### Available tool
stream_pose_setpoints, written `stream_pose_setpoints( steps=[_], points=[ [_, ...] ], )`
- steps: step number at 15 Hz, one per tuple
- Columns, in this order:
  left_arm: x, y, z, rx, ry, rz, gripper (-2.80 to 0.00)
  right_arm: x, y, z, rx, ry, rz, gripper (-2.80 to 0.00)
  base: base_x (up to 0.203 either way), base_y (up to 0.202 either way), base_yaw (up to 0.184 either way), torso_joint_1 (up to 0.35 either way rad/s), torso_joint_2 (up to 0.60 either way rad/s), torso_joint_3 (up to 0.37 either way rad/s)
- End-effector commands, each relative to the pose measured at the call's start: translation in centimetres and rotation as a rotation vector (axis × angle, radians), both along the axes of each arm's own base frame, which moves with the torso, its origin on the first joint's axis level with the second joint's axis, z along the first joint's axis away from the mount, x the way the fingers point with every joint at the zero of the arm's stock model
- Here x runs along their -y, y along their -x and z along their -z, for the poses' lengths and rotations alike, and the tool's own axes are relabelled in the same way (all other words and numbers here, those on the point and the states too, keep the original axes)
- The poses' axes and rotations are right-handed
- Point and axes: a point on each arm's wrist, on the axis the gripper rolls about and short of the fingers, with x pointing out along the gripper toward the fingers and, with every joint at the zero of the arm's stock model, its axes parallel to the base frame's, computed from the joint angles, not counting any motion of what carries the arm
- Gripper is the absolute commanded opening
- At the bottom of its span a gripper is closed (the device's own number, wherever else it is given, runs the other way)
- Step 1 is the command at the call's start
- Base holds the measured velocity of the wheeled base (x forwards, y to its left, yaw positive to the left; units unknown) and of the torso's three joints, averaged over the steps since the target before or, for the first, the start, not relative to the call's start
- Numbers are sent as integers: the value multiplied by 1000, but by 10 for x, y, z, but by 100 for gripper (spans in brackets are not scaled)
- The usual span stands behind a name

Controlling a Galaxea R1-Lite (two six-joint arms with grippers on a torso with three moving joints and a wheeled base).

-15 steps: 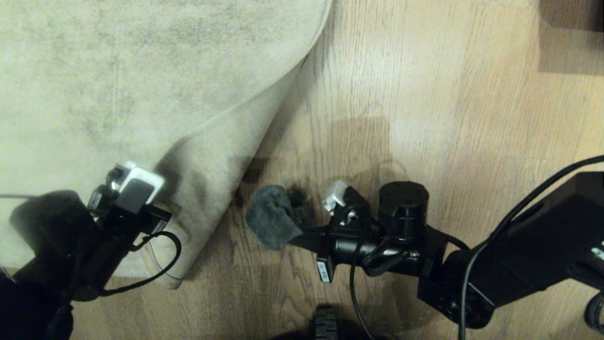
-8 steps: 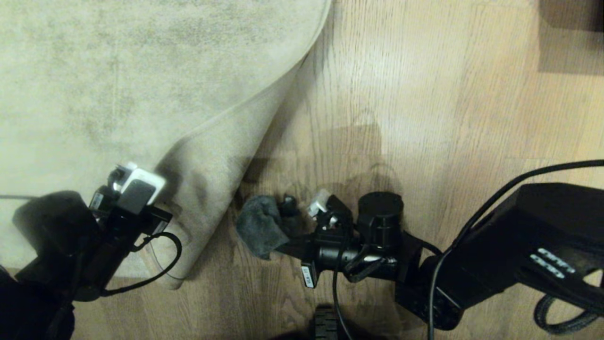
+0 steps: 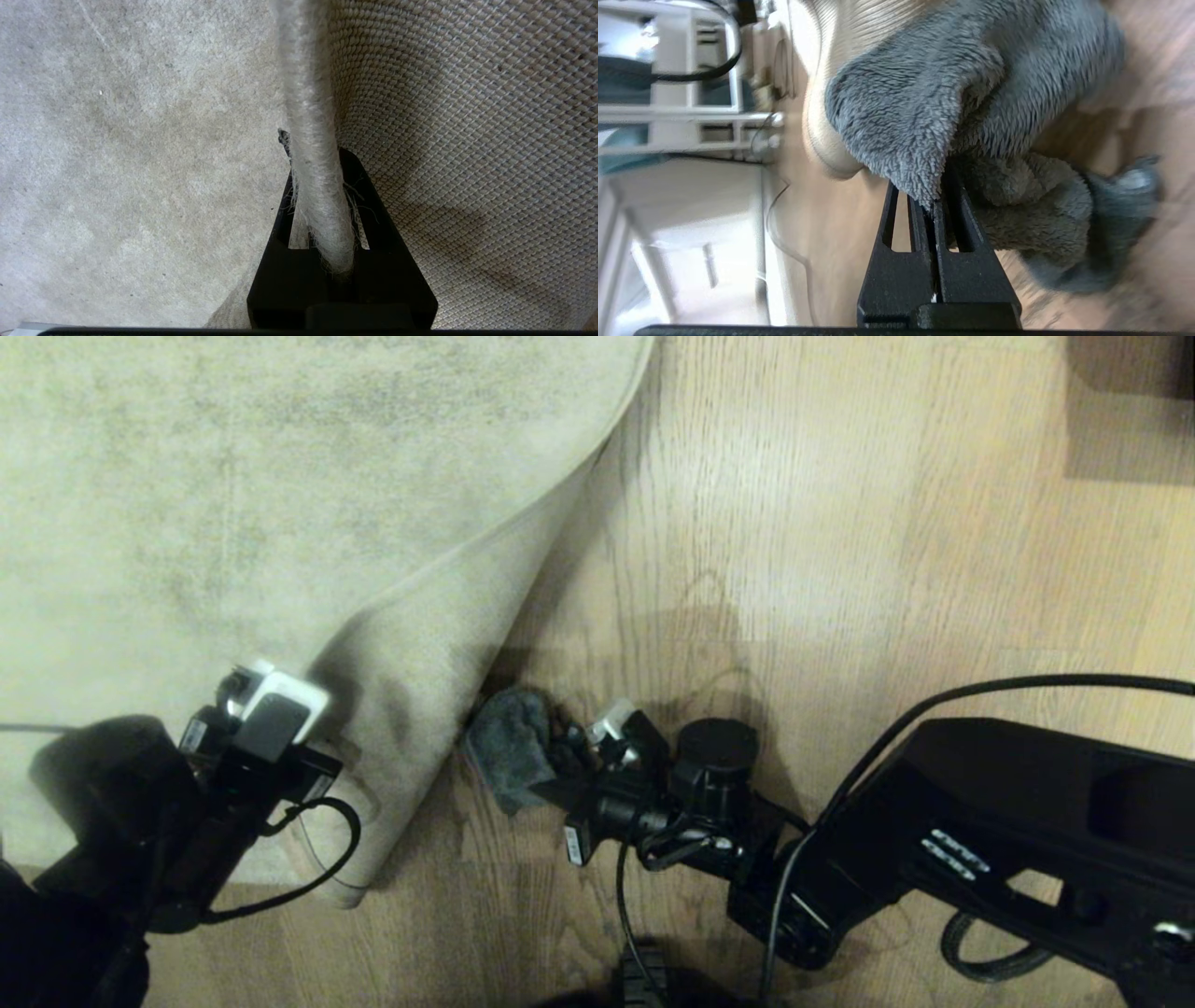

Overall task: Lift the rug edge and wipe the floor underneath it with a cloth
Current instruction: Wipe the floor under the carpet with a rag

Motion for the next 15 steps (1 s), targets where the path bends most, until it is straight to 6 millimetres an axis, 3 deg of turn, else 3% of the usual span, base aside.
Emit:
stream_pose_setpoints(
  steps=[1, 10, 15],
  points=[
    [0, -2, 1, 2, -3, -1, -280, -2, -2, 5, 8, -8, 5, -280, 0, 0, 0, 0, 0, 0],
    [0, 0, 0, 3, 3, -2, -280, 1, -6, -8, 62, -68, 181, -280, 0, 0, 0, 0, 0, 0],
    [-1, 3, -3, 17, 4, -3, -280, 10, -4, -27, 79, -93, 256, -280, 0, 0, 0, 0, 0, 0]
  ],
)
